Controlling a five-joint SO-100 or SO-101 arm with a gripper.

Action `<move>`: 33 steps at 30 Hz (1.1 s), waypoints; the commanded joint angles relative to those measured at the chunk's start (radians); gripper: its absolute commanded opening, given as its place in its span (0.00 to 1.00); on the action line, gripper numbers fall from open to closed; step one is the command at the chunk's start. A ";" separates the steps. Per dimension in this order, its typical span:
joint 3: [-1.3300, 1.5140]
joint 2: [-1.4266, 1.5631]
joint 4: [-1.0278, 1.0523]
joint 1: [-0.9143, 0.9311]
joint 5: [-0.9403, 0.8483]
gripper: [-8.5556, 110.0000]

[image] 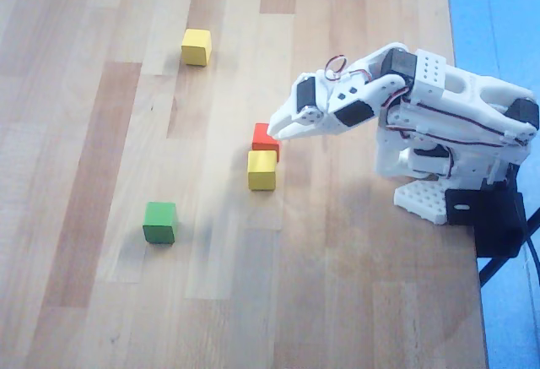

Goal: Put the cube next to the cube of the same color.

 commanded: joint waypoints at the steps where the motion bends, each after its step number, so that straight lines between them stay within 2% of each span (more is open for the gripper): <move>1: -0.023 0.032 -0.032 0.011 -0.005 0.07; 18: -0.035 0.031 -0.026 0.011 0.000 0.07; 22: -0.183 0.025 0.014 0.002 0.003 0.07; 26: -0.347 -0.038 0.160 -0.002 0.005 0.08; 33: -0.601 -0.419 0.279 0.000 0.003 0.08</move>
